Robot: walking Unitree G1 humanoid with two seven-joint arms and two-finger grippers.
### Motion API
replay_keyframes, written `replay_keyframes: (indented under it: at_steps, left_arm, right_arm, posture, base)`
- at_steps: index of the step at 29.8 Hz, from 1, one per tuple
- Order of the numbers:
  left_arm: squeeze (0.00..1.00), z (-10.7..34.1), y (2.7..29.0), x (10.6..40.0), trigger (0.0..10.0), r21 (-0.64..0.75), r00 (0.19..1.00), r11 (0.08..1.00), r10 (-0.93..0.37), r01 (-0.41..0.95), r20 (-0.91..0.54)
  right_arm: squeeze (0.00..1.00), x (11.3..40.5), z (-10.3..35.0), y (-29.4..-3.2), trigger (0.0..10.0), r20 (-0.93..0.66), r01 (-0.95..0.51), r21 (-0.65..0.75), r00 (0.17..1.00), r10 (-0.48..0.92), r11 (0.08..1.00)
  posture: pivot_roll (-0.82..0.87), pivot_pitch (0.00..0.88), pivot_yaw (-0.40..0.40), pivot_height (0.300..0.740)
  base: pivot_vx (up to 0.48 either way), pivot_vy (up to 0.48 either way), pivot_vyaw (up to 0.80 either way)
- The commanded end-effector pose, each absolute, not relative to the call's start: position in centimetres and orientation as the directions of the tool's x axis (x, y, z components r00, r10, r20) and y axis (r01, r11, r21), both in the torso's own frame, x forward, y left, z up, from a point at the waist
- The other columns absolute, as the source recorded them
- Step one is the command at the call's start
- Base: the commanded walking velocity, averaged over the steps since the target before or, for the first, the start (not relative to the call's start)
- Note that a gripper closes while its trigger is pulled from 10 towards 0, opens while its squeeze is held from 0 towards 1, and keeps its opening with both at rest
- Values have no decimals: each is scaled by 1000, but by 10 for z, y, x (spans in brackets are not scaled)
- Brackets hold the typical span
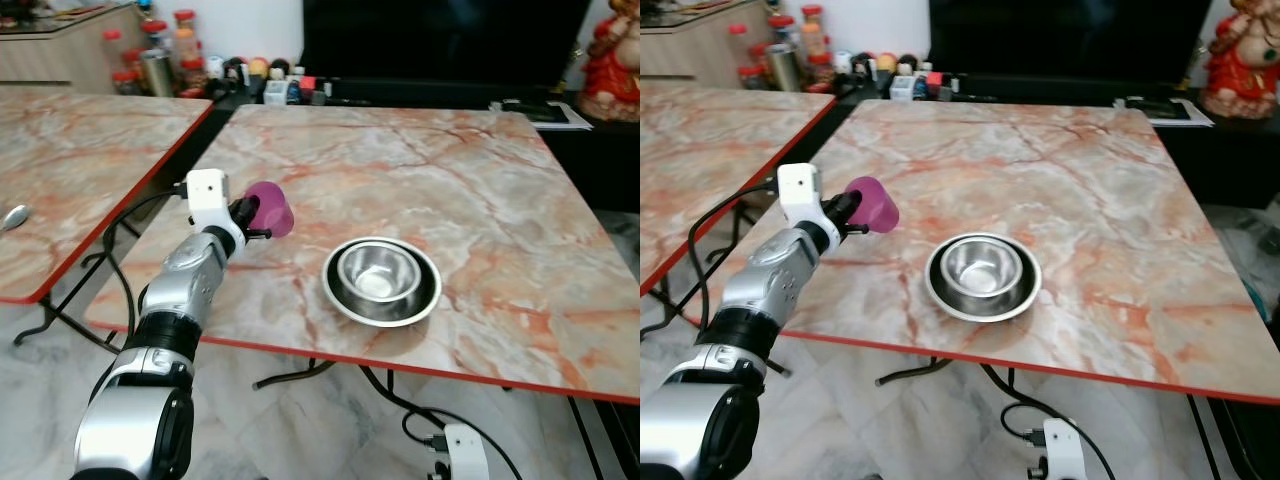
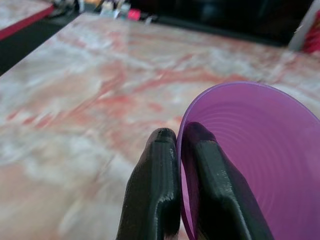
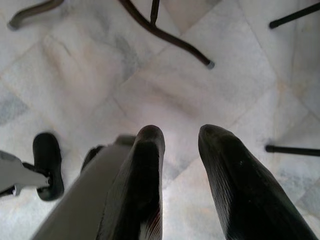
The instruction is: Setting the table
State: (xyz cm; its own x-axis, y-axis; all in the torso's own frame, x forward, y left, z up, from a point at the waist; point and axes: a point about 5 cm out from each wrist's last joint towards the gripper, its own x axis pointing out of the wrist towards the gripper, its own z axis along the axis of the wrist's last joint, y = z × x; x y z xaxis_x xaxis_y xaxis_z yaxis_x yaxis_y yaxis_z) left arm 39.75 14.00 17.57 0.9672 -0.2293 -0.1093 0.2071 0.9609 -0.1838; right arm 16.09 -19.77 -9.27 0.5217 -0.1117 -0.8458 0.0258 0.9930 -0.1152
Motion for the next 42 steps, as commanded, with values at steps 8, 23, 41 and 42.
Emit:
replay_keyframes:
  at_steps: [8, 23, 41, 42]
  left_arm:
    - [0, 187, 102, 408, 10000, -133, 930, 950, -304, 282, -204]
    - [0, 197, 96, 415, 10000, 41, 929, 957, -267, 287, -255]
    - [0, 193, 94, 414, 10000, 21, 918, 953, -284, 301, -276]
    - [0, 193, 94, 414, 10000, 15, 918, 953, -286, 301, -276]
  right_arm:
    - [0, 155, -95, -199, 10000, -851, 31, -117, 512, -116, 993]
    - [0, 151, -95, -204, 10000, -849, 77, -123, 509, -145, 989]
    - [0, 155, -94, -204, 10000, -845, 94, -122, 513, -153, 988]
    - [0, 156, -94, -204, 10000, -844, 94, -123, 514, -154, 988]
  posture:
    - [-43, 0, 8, 693]
    - [-76, 0, 57, 693]
    - [-74, 0, 54, 693]
    - [-74, 0, 54, 693]
  base:
    - [0, 0, 0]
    - [0, 0, 0]
    - [0, 0, 0]
    - [0, 0, 0]
